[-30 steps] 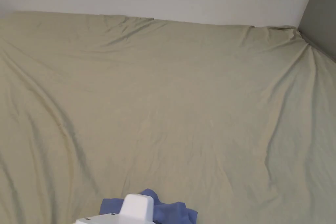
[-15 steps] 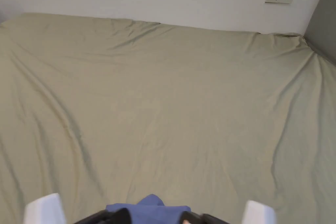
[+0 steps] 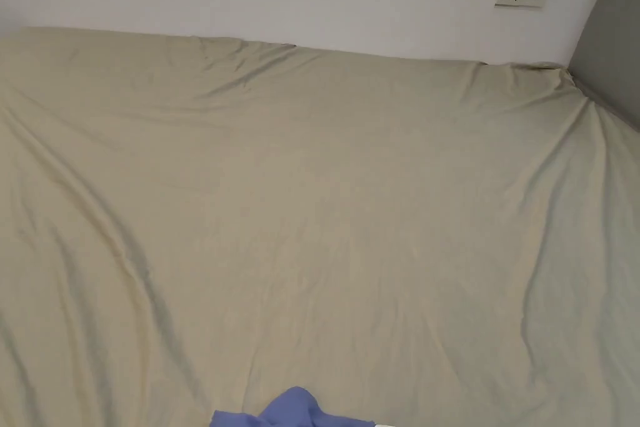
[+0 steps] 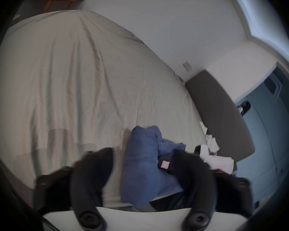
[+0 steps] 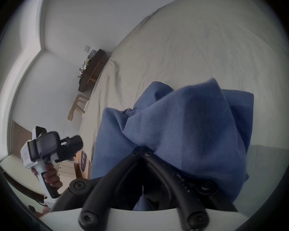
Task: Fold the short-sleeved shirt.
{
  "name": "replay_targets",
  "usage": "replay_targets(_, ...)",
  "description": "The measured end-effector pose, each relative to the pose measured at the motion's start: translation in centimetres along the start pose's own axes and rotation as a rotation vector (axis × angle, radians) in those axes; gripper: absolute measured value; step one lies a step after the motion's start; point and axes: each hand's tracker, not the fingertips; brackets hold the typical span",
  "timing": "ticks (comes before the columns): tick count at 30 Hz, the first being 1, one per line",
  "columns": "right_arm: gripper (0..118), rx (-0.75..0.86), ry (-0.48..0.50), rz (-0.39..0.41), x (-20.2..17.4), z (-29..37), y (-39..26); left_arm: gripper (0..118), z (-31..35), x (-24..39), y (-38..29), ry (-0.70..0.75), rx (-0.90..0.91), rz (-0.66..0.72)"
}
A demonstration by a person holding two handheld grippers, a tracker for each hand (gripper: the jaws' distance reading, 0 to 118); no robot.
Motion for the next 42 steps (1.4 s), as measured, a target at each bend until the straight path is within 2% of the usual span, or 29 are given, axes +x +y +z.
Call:
replay_targets(1, 1, 0.000, -0.004, 0.015, -0.2, 0.0, -0.1, 92, -0.7, 0.4, 0.2, -0.014, -0.025, -0.027)
replay_targets(5, 1, 0.009, -0.009, 0.030, -0.3, 0.1, -0.2, 91, -4.5, 0.3, 0.4, 0.005, -0.129, -0.090)
replay_targets(9, 1, 0.010, 0.006, 0.022, 0.0, 0.1, -0.3, 84, -7.2, 0.9, 0.0, -0.008, -0.233, -0.129)
replay_targets(11, 1, 0.011, 0.008, 0.026, 0.1, 0.1, -0.3, 86, -8.2, 1.6, -0.6, -0.038, -0.259, -0.175)
replay_targets(14, 1, 0.010, -0.003, 0.027, -0.4, 0.4, -0.6, 83, -10.0, 2.3, -2.0, 0.059, -0.241, -0.310)
replay_targets(16, 1, 0.016, -0.012, 0.033, -0.6, 1.0, -0.9, 80, -9.3, 3.0, -1.8, 0.050, -0.223, -0.294)
replay_targets(20, 1, 0.060, -0.035, 0.017, -1.1, 3.6, -1.5, 44, -8.1, 3.1, -0.9, 0.012, -0.250, -0.145)
replay_targets(23, 1, 0.140, -0.056, -0.016, -0.9, 6.6, -1.7, 38, -6.9, 4.1, 0.1, 0.025, -0.271, -0.201)
replay_targets(26, 1, 0.212, -0.102, -0.058, -0.3, 9.5, -1.4, 36, -4.7, 3.6, 2.4, -0.026, -0.281, -0.190)
replay_targets(28, 1, 0.250, -0.145, -0.053, -0.1, 11.0, -1.2, 36, -3.4, 2.7, 4.2, 0.027, -0.291, -0.170)
replay_targets(30, 1, 0.279, -0.193, -0.044, -0.1, 12.0, -1.0, 36, -2.1, 0.9, 5.8, 0.124, -0.248, -0.249)
replay_targets(33, 1, 0.291, -0.221, -0.050, -0.1, 12.7, -0.7, 36, -0.6, -2.9, 8.7, 0.266, -0.246, -0.242)
replay_targets(38, 1, 0.296, -0.264, -0.052, -1.2, 12.4, 0.0, 36, 1.9, -8.1, 13.0, 0.377, -0.269, -0.255)
replay_targets(42, 1, 0.284, -0.272, -0.041, -2.4, 11.6, 0.6, 36, 3.8, -10.9, 15.3, 0.475, -0.257, -0.210)
